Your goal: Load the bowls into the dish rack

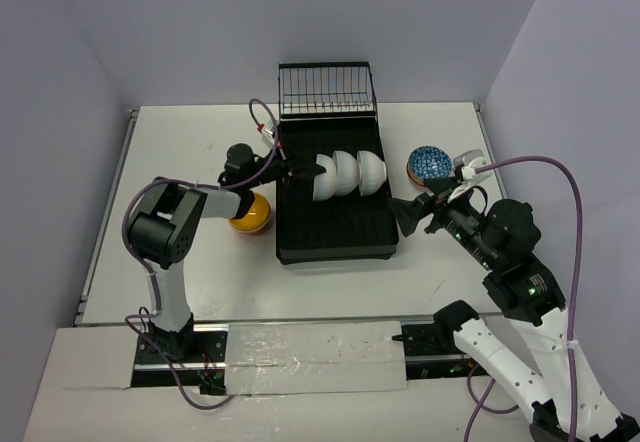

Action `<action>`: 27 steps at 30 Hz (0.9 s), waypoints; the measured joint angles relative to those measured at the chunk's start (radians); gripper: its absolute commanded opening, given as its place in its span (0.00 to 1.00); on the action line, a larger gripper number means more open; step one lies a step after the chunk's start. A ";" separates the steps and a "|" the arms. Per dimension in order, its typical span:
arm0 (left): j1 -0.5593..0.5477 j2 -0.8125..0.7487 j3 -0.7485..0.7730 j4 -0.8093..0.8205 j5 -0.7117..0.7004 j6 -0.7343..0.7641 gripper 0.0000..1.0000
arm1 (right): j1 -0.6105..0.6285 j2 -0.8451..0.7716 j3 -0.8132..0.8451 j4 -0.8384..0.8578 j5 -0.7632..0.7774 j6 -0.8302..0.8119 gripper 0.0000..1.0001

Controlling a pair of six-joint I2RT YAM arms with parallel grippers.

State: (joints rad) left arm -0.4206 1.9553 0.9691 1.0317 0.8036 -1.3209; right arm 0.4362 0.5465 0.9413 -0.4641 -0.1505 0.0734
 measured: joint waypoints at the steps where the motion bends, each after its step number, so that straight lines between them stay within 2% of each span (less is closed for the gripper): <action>1: 0.000 0.000 0.000 0.000 -0.003 0.000 0.01 | 0.000 0.000 0.000 0.000 -0.001 0.000 1.00; 14: 0.003 0.021 -0.020 0.073 -0.039 -0.052 0.03 | 0.000 0.014 0.001 0.000 -0.008 0.008 1.00; 27: 0.003 0.016 -0.034 0.077 -0.074 -0.032 0.06 | 0.000 0.028 0.002 0.000 -0.021 0.019 1.00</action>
State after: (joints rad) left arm -0.4175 1.9717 0.9352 1.1091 0.7292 -1.3525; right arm 0.4362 0.5747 0.9428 -0.4644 -0.1711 0.0925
